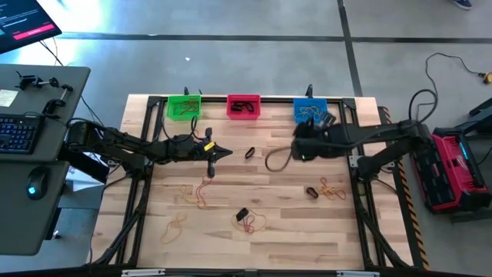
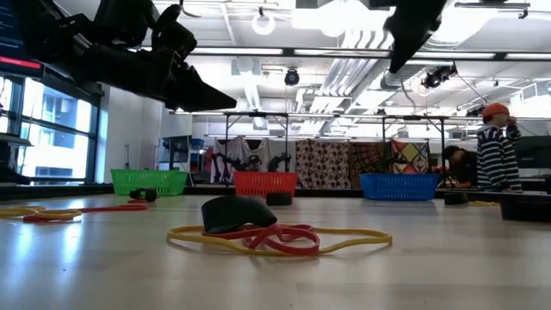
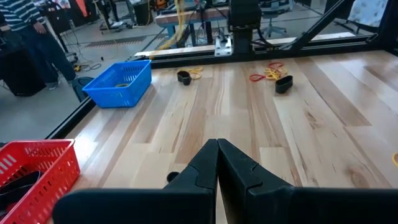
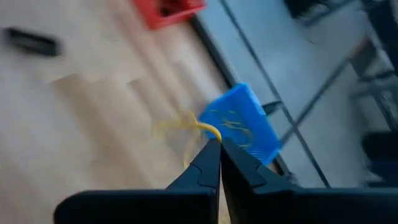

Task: Sort rubber bands into baskets
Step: Put the yellow rubber band into the blue bin

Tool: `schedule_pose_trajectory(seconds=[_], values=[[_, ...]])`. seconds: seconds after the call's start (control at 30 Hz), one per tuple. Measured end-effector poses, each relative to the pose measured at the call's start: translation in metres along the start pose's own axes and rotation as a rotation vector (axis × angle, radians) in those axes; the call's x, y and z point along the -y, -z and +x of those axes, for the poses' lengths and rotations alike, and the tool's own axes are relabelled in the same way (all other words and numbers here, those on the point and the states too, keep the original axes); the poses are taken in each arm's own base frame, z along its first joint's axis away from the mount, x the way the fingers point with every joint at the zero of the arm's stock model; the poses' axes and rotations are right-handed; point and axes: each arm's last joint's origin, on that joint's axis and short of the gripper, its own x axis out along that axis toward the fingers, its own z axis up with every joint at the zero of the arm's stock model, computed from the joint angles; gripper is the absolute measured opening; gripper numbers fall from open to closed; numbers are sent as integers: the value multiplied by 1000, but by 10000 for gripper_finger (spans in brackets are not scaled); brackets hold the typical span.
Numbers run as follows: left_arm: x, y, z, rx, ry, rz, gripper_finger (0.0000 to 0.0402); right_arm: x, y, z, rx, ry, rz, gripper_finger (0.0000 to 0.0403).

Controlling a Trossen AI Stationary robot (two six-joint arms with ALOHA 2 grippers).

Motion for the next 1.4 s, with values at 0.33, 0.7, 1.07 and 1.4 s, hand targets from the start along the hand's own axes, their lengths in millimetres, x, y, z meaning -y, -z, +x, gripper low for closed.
schedule_pose_trajectory(seconds=[0.33,0.7,1.07,1.4], values=[[0,1,0,-6,1,0,0,51,-13,44,-91,227,151,0],[0,1,0,-7,1,0,0,90,-21,88,-116,303,202,0],[0,1,0,-9,2,-1,0,87,22,167,-150,264,278,0],[0,0,0,-4,1,-4,0,83,48,196,-117,201,382,0]])
